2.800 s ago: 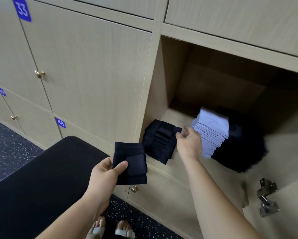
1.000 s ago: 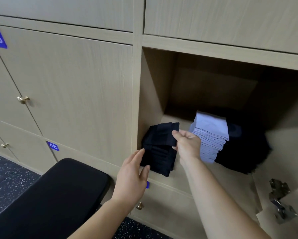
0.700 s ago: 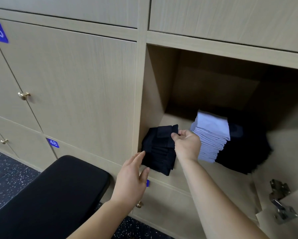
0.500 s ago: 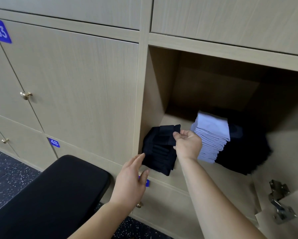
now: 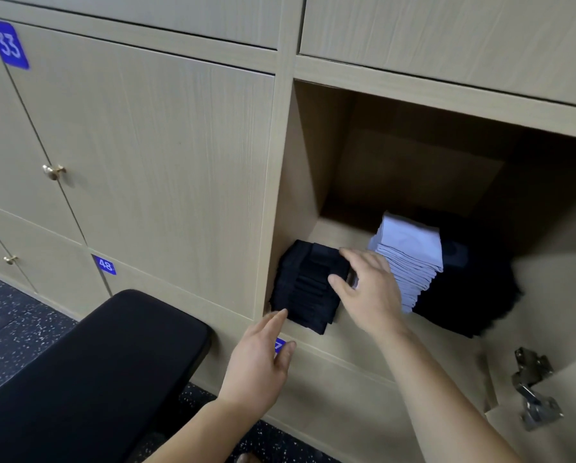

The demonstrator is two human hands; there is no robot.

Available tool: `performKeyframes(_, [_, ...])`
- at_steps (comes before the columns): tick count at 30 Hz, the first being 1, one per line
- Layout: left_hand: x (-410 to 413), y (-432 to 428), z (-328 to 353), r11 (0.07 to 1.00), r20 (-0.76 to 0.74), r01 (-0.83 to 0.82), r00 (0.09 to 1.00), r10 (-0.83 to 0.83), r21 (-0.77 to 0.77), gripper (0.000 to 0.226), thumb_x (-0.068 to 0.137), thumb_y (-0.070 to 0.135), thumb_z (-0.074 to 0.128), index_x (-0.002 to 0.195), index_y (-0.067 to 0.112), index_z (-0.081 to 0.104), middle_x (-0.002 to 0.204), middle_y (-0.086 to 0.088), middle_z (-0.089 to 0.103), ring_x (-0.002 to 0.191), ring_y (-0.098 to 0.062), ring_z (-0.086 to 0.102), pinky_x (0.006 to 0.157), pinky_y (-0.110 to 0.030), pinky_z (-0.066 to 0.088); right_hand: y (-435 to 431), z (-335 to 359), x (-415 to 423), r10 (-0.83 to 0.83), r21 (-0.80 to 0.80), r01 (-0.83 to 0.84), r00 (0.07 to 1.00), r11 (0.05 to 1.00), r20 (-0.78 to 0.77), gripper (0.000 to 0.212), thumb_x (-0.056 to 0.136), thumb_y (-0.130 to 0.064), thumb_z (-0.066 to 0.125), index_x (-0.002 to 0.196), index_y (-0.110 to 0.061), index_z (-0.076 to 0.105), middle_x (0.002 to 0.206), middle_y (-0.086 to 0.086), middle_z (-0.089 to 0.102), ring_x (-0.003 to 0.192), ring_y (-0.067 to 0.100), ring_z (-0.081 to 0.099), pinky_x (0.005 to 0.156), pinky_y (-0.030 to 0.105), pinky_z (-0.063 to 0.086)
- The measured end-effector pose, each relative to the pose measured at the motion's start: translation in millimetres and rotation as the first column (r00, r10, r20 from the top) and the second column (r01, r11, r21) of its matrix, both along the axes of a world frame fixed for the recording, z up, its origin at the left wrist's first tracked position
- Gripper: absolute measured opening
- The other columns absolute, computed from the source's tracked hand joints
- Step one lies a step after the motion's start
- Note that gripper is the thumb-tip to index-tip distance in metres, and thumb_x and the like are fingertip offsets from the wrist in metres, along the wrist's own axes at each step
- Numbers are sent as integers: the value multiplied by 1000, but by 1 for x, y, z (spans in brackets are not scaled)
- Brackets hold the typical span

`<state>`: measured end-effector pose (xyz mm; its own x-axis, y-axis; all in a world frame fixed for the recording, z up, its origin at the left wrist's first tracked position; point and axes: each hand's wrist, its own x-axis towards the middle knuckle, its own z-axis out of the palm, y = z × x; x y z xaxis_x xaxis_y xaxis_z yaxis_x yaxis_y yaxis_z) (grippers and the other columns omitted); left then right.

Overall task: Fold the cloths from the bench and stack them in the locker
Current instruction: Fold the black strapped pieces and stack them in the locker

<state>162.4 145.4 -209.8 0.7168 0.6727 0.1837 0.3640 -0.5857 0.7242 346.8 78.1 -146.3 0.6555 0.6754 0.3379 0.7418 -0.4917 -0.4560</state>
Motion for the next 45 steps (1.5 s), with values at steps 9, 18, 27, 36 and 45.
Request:
performKeyframes(9, [25, -19, -25, 991, -74, 41, 996, -51, -128, 70, 101, 38, 46, 156, 22, 7, 163, 9, 9, 149, -6, 11, 115, -16, 13, 2, -6, -5, 187, -249, -162, 979, 955, 82, 46, 103, -38, 35, 149, -35, 31, 159, -8, 23, 147, 12, 14, 116, 28, 13])
performKeyframes(18, [51, -20, -52, 994, -276, 94, 958, -76, 51, 110, 67, 82, -12, 153, 13, -15, 162, 1, -15, 145, -6, -20, 109, -18, -20, 19, -26, -8, 169, -253, -126, 973, 959, 158, 40, 102, -33, 35, 137, -29, 53, 148, -3, 46, 136, 19, 41, 111, 33, 26])
performKeyframes(27, [60, -18, -66, 978, -512, 140, 858, -42, 155, 63, 92, 54, 31, 124, 14, 67, 125, -11, 66, 115, -22, 65, 108, -32, 23, 24, -31, 1, 185, -287, -131, 968, 949, 170, 40, 104, -31, 36, 143, -33, 44, 154, -7, 36, 142, 12, 33, 111, 28, 24])
performKeyframes(36, [90, -1, -63, 928, -476, 113, 877, 75, 354, 58, 84, 55, 37, 109, 19, 76, 101, -9, 71, 90, -22, 71, 92, -32, 34, 37, -32, 24, 177, -271, -133, 973, 953, 148, 42, 105, -28, 32, 147, -33, 38, 157, -7, 28, 145, 8, 24, 115, 24, 18])
performKeyframes(45, [127, 23, -54, 963, -488, 125, 873, 7, 238, 77, 84, 64, 15, 141, 26, 50, 133, -22, 57, 119, -31, 60, 99, -36, 48, 56, -36, 66, 196, -241, -167, 975, 956, 105, 43, 106, -24, 33, 149, -30, 33, 158, -10, 22, 145, 3, 17, 113, 13, 6])
